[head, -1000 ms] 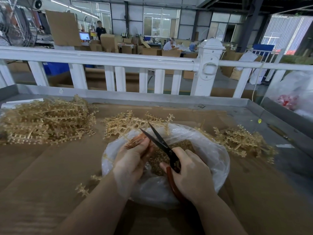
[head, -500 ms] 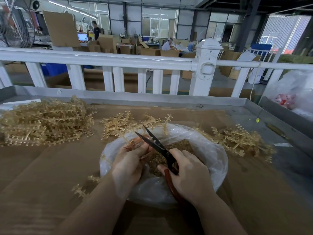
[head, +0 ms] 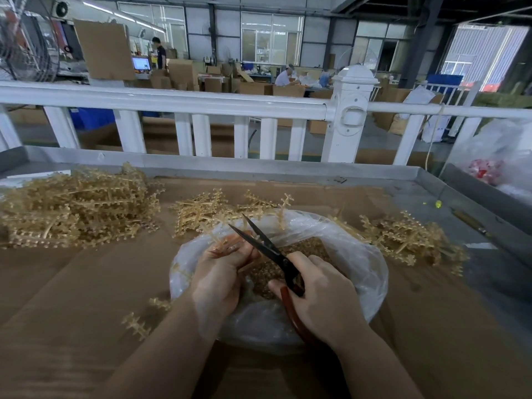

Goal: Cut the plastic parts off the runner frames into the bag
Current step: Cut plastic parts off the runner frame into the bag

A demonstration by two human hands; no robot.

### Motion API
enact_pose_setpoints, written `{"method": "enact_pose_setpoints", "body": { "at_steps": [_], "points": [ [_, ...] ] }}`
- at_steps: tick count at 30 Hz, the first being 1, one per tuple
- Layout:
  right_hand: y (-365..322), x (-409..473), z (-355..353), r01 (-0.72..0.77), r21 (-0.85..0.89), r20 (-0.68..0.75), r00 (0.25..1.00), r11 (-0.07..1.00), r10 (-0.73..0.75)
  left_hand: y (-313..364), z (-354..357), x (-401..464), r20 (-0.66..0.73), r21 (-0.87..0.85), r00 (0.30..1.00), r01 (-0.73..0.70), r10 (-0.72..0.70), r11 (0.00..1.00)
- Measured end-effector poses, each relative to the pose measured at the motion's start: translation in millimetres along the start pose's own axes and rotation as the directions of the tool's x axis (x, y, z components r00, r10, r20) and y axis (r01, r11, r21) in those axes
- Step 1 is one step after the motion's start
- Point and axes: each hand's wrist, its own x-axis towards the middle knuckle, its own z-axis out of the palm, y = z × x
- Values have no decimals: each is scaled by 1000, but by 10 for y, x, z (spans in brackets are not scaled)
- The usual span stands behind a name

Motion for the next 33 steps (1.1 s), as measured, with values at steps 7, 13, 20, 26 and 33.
{"method": "enact_pose_setpoints", "body": {
  "at_steps": [7,13,20,26,33],
  "points": [
    [2,3,7,6,-12,15,1000,1000,-6,-25,1,5,33,-39,999,6,-4,999],
    [2,11,5,27,8,13,1000,1000,-27,-35,-8,40,44,-37,998,37,-35,999],
    [-5,32,0,51,3,21,998,999,-51,-60,-40,98,33,-47,997,68,-67,997],
    [-17,27,-10,60,19,3,998,998,-60,-51,-56,97,70,-28,996,55,-53,998],
    [-10,41,-8,72,41,7,997,997,-72,-43,-59,72,70,-13,995,68,-66,998]
  ]
}}
